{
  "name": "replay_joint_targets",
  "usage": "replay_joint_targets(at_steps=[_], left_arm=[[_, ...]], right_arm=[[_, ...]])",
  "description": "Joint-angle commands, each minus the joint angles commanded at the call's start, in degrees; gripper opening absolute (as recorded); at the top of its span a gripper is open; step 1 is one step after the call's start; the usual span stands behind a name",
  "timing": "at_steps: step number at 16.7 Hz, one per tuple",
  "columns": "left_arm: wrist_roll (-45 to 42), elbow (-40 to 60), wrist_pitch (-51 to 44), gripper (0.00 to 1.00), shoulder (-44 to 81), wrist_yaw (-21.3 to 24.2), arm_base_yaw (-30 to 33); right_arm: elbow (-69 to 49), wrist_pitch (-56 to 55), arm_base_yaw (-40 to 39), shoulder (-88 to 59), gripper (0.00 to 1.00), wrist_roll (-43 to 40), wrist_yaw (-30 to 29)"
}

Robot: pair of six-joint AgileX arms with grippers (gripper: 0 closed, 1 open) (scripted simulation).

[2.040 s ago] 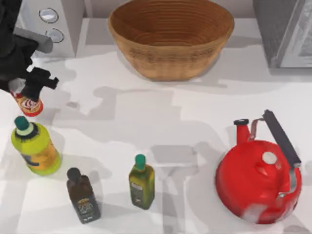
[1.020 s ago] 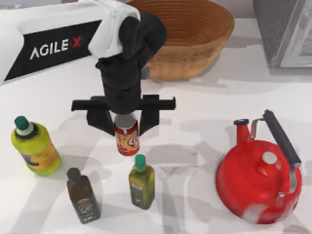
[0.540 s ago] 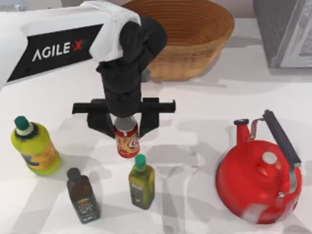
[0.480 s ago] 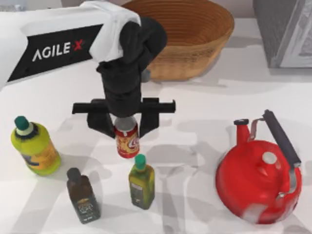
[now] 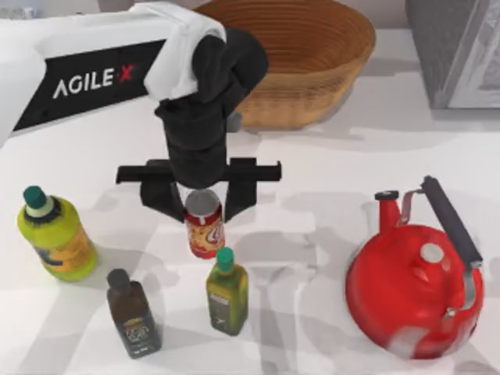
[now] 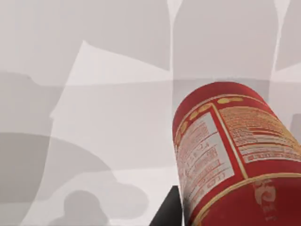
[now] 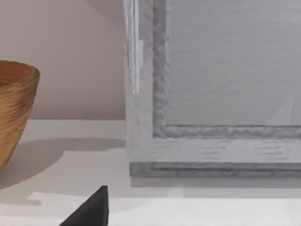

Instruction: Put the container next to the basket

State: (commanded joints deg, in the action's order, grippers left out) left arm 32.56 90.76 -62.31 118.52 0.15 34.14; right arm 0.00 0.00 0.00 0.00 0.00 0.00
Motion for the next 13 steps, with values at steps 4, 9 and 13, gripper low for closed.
replay_joint_targets(at_steps=[4, 9, 13], left_arm=[[0.0, 0.0, 0.0, 0.98, 0.0, 0.0, 0.0], [0.0, 0.0, 0.0, 1.00, 0.0, 0.0, 0.0], [0.0, 0.0, 0.0, 1.00, 0.0, 0.0, -0.1]], right_arm=[[0.0, 0.0, 0.0, 0.0, 1.00, 0.0, 0.0], [0.0, 0.0, 0.0, 0.0, 1.00, 0.0, 0.0], [0.0, 0.0, 0.0, 0.0, 1.00, 0.0, 0.0]])
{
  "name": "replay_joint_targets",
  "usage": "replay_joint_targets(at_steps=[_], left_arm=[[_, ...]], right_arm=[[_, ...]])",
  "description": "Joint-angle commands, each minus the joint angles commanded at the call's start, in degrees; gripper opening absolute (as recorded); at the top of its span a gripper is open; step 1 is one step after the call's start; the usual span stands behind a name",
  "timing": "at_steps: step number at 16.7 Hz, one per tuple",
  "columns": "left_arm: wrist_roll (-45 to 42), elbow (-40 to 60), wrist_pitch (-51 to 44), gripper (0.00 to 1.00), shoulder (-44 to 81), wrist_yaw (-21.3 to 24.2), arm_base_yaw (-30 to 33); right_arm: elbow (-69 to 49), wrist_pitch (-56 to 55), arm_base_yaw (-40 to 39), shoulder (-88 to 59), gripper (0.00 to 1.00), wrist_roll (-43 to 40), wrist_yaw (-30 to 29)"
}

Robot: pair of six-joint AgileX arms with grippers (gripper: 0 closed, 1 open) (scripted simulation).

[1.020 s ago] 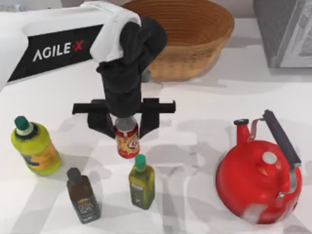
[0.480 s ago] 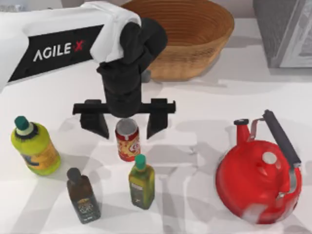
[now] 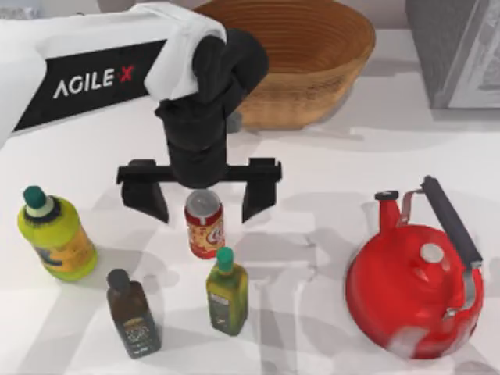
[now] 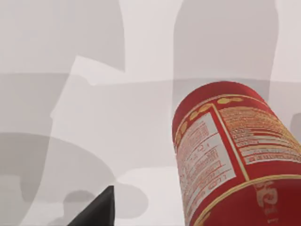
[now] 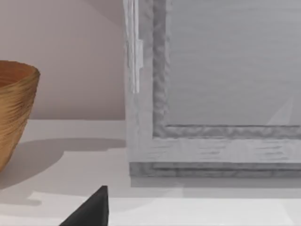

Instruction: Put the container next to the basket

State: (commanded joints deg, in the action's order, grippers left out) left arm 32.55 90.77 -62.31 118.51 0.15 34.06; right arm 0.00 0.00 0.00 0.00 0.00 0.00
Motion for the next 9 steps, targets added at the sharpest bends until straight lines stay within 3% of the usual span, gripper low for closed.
replay_joint_targets(at_steps=[9], left_arm=[[0.1, 6.9, -8.4, 1.00, -1.6, 0.0, 0.1]], right_arm=[[0.0, 0.0, 0.0, 0.0, 1.00, 0.0, 0.0]])
